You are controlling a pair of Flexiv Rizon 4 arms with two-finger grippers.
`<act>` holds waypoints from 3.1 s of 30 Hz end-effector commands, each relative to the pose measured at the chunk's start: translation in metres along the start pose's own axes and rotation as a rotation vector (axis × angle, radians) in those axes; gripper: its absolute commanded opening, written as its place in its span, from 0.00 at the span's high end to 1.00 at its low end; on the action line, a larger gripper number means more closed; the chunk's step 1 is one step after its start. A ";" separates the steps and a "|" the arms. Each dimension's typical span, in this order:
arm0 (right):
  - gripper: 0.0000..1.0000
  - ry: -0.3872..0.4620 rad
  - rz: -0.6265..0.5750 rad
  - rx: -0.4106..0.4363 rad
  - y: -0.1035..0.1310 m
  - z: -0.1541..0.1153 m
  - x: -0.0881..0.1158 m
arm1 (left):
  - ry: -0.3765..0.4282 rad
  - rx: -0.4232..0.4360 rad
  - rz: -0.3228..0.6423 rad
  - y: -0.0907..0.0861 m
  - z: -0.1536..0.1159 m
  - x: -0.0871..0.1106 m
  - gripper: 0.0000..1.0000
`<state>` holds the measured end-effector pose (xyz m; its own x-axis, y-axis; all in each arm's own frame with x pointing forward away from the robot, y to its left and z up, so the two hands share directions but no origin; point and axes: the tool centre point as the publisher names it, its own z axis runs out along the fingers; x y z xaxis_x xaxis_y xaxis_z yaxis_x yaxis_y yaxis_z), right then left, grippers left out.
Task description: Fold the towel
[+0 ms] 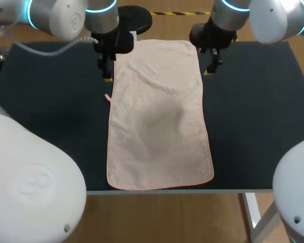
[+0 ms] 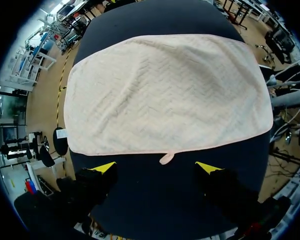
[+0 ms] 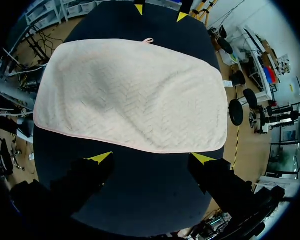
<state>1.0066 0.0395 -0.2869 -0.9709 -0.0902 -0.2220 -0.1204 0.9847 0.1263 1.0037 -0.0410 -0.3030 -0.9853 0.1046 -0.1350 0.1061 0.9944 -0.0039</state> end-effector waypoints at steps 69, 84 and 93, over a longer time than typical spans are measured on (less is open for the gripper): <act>0.57 0.230 0.111 0.036 -0.004 0.161 0.012 | 0.118 0.046 -0.063 -0.028 0.138 -0.018 0.33; 1.00 0.217 0.106 0.045 -0.010 0.153 0.016 | 0.093 0.056 -0.066 -0.029 0.130 -0.016 1.00; 1.00 0.181 0.097 0.021 -0.008 0.125 0.017 | 0.038 0.068 -0.068 -0.028 0.102 -0.017 1.00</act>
<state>1.0273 0.0558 -0.4272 -0.9997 -0.0188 -0.0156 -0.0205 0.9929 0.1170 1.0428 -0.0781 -0.4166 -0.9961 0.0408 -0.0780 0.0471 0.9956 -0.0809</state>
